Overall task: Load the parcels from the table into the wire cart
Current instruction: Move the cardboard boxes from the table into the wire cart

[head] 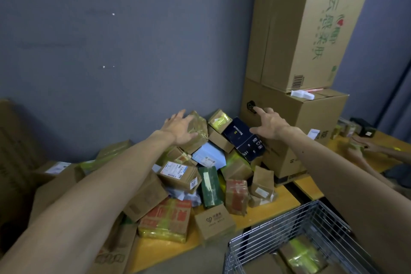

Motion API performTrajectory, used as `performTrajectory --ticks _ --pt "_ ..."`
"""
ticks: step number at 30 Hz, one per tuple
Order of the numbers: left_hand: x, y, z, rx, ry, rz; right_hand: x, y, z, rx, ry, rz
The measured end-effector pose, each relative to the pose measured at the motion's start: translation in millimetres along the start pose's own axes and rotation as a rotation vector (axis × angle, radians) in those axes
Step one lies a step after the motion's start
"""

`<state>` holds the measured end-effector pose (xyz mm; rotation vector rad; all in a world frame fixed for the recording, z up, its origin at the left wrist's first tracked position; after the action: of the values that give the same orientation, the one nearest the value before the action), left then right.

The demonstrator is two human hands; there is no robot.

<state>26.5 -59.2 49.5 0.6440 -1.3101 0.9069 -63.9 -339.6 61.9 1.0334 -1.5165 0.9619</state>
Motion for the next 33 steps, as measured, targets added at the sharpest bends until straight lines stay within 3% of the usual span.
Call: performTrajectory --ticks 10,20,33 --pt "-10 -122 52 0.006 -0.006 -0.022 -5 -104 74 0.026 -0.001 -0.014" --pt "-65 -201 112 -0.106 -0.026 -0.113 -54 -149 140 -0.03 -0.026 -0.125" --pt "-156 -303 104 -0.281 0.006 -0.277 -123 -204 156 -0.201 -0.094 -0.24"
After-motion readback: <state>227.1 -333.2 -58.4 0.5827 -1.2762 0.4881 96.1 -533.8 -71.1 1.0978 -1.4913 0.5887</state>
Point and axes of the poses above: each hand's wrist, its own y-axis away from the middle knuckle, its own x-axis out of the back of the hand, z = x × y, the point moved 3 cm from there along -y, towards the middle knuckle, and after that the axes turned 3 degrees about y, right-handed, at the moved point
